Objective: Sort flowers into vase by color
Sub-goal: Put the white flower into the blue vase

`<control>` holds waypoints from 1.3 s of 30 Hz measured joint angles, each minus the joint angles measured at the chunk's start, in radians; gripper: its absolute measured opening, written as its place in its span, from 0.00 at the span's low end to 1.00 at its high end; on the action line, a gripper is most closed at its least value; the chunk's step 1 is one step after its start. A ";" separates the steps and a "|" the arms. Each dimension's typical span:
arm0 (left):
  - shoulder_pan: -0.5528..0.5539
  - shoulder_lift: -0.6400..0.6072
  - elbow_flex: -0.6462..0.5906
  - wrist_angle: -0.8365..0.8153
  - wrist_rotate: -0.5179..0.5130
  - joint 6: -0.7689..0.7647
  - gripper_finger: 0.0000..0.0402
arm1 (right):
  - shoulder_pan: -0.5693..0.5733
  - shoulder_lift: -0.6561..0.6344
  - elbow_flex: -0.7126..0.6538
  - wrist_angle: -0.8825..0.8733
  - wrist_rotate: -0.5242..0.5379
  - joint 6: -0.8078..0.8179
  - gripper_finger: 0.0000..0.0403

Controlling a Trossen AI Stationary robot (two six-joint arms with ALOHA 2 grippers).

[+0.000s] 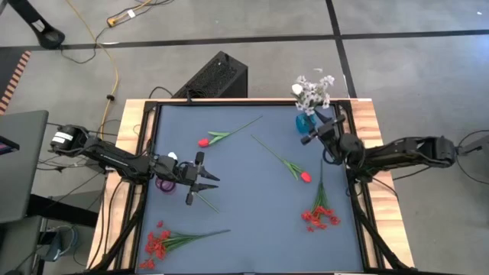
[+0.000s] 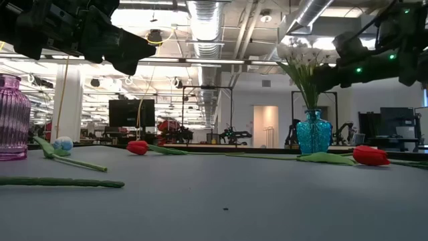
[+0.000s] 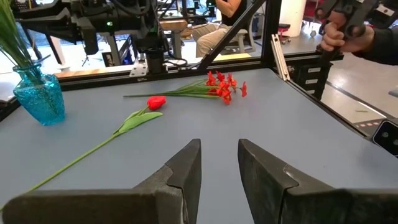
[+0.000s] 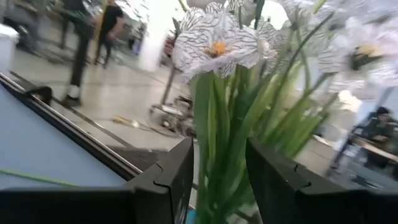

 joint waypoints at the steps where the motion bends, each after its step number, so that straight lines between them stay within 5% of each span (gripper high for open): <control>1: 0.000 0.000 0.000 0.000 0.000 0.000 0.24 | 0.026 -0.011 0.004 -0.018 0.050 -0.022 0.43; 6: 0.000 0.000 0.000 0.000 0.000 0.003 0.24 | 0.154 -0.062 0.081 -0.180 0.298 -0.044 0.43; 11: 0.000 0.000 0.000 0.001 0.000 0.003 0.24 | 0.295 -0.083 0.208 -0.460 0.315 0.172 0.43; 18: 0.000 0.000 0.000 0.004 0.000 0.003 0.24 | 0.420 -0.029 0.380 -0.889 0.031 0.596 0.43; 25: 0.000 0.000 0.000 -0.009 0.009 -0.078 0.24 | 0.487 0.112 0.451 -0.914 -0.301 0.746 0.43; 31: 0.000 -0.001 0.041 -0.154 0.026 -0.183 0.24 | 0.546 0.253 0.515 -0.914 -0.335 0.791 0.43; 39: 0.000 -0.003 0.353 -0.794 -0.095 -0.186 0.24 | 0.525 0.550 0.732 -0.911 -0.338 0.794 0.43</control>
